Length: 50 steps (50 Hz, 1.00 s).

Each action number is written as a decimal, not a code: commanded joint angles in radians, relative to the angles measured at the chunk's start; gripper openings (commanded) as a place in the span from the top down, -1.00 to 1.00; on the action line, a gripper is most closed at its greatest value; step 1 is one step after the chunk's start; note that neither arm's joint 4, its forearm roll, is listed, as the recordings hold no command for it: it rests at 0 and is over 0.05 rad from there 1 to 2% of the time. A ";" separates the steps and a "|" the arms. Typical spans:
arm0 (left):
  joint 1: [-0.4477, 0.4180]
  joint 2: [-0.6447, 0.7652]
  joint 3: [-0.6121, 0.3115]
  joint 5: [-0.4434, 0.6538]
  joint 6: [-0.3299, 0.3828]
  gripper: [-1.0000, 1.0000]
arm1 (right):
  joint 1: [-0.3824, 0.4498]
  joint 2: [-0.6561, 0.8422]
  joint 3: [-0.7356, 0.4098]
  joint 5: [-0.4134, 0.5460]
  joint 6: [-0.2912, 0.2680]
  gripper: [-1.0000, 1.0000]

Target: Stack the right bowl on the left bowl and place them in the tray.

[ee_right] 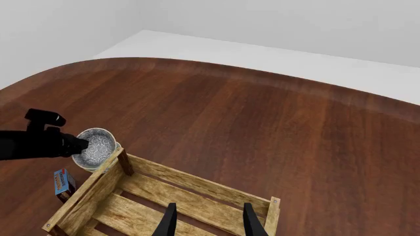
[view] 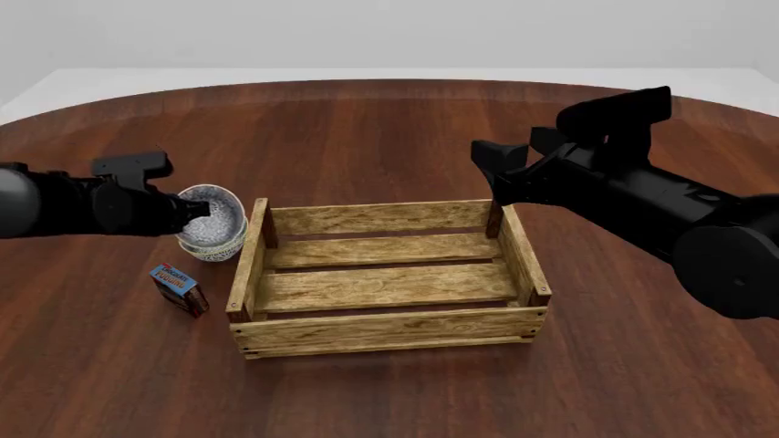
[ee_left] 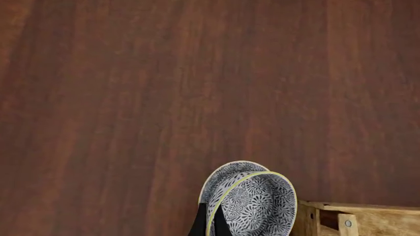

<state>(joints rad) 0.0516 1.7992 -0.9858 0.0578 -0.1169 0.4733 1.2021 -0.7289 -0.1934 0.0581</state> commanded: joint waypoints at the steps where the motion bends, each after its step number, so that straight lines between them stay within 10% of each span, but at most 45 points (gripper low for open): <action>1: -0.041 -0.014 -0.001 0.011 0.011 1.00 | 0.001 -0.001 0.000 0.001 -0.001 -1.00; 13: -0.040 -0.005 -0.005 0.016 0.013 1.00 | 0.001 -0.001 0.000 0.001 -0.001 -1.00; 14: -0.041 -0.005 -0.006 0.016 0.012 -1.00 | 0.001 -0.001 0.000 0.001 -0.001 -1.00; 50: -0.062 -0.233 -0.005 0.136 0.130 -1.00 | 0.001 -0.001 0.000 0.001 -0.001 -1.00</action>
<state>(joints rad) 0.0362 1.6665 -1.0009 0.1358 -0.0466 0.4733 1.2022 -0.7290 -0.1934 0.0582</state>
